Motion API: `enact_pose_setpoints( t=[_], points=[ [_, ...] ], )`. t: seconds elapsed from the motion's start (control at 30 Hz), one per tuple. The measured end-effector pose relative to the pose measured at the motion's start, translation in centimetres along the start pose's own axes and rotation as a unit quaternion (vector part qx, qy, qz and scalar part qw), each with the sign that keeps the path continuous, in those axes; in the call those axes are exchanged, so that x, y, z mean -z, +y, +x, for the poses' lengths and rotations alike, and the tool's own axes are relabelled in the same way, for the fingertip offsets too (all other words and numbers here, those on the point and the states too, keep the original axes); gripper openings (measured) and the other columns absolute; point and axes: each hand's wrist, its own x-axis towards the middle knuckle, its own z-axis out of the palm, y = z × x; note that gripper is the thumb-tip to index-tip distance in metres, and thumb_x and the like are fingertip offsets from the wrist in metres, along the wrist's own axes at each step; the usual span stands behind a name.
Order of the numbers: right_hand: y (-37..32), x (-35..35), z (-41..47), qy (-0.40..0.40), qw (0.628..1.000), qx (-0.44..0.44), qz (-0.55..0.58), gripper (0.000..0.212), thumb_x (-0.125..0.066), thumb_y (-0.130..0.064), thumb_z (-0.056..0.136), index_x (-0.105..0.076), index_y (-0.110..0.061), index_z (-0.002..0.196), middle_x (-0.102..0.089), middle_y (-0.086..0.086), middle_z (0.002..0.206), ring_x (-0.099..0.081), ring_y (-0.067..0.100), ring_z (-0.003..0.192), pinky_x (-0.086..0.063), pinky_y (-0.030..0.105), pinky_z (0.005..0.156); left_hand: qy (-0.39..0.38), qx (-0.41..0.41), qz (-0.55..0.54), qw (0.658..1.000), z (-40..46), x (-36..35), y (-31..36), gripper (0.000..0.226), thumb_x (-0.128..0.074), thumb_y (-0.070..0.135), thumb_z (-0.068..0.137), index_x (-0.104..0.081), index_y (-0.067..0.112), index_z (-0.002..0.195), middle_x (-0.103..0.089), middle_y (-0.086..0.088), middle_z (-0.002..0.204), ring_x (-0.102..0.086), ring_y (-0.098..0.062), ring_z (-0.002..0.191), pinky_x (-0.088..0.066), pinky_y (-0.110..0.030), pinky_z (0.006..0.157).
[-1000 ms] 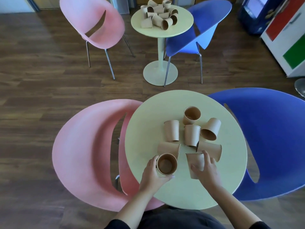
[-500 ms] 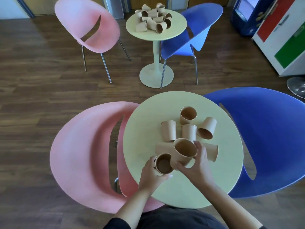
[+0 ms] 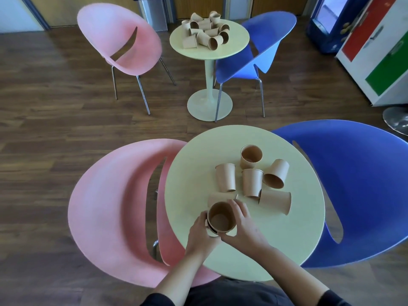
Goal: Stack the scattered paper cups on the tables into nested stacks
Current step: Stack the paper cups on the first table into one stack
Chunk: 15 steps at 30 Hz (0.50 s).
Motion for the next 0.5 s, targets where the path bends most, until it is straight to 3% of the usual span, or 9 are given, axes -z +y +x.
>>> enact_pose_setpoints(
  t=[0.13,0.33,0.5],
  points=[
    [1.2,-0.8,-0.1,-0.044,0.998,-0.026,-0.046,0.081,-0.065,-0.042,0.077,-0.023,-0.024,0.145,-0.015,-0.009,0.152,-0.038,0.02,0.131,-0.034,0.029,0.106,-0.009,0.003,0.008,1.0,0.1,-0.1,-0.2,0.062,-0.083,0.036,0.054,-0.056,0.034,0.11,-0.067,0.015,0.104,-0.065,-0.007,0.094,-0.054,-0.028,0.083],
    [2.2,-1.4,0.0,-0.05,0.996,-0.037,-0.062,0.067,-0.054,-0.036,0.092,-0.018,-0.028,0.148,-0.019,-0.012,0.156,-0.032,0.016,0.138,-0.029,0.033,0.112,-0.017,0.001,0.04,0.999,0.2,-0.2,-0.5,0.069,-0.087,0.031,0.06,-0.052,0.03,0.119,-0.066,0.011,0.106,-0.066,-0.008,0.095,-0.049,-0.016,0.078],
    [3.1,-1.5,0.0,-0.048,0.996,-0.031,-0.069,0.068,-0.055,-0.04,0.092,-0.017,-0.031,0.148,-0.018,-0.014,0.156,-0.032,0.016,0.138,-0.028,0.033,0.112,-0.015,0.003,0.05,0.999,0.2,-0.1,-0.4,0.076,-0.087,0.039,0.058,-0.05,0.028,0.124,-0.065,0.012,0.111,-0.065,-0.01,0.101,-0.053,-0.028,0.087]
  ],
)
